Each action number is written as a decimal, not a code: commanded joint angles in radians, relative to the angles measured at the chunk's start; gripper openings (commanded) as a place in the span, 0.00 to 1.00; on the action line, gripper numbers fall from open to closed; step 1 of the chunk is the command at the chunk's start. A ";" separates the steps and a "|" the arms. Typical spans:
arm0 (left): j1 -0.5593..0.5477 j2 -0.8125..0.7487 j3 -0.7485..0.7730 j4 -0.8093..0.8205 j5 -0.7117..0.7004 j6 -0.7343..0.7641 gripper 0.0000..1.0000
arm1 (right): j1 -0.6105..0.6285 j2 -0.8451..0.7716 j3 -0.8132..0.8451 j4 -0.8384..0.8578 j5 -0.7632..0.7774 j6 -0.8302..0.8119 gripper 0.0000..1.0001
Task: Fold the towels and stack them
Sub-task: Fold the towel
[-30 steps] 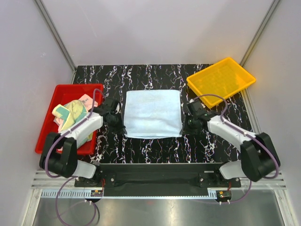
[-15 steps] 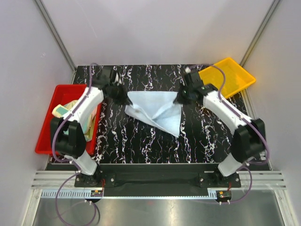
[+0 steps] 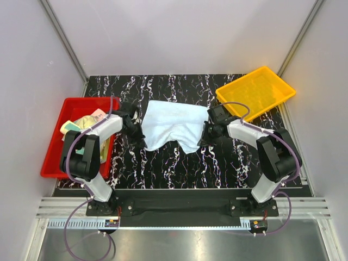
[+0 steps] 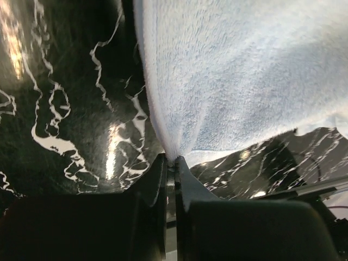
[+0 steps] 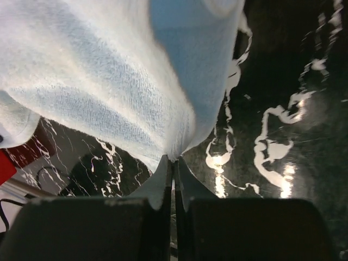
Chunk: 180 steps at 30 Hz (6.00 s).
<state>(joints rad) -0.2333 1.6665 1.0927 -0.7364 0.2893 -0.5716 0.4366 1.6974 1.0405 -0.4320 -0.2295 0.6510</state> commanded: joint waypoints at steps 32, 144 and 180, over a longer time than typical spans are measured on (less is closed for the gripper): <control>0.003 -0.024 -0.014 0.098 -0.001 0.050 0.00 | 0.280 -0.022 -0.099 0.085 0.268 0.409 0.36; 0.045 0.174 0.994 0.160 0.212 -0.180 0.00 | -0.085 0.329 1.443 -0.461 0.300 -0.395 0.00; -0.055 -0.432 -0.292 0.124 0.011 -0.039 0.42 | 0.028 -0.368 -0.127 -0.367 0.202 -0.128 0.31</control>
<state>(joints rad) -0.2844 1.2392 0.6827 -0.6331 0.3054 -0.6487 0.4629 1.3521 0.8219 -0.7471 -0.0921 0.5297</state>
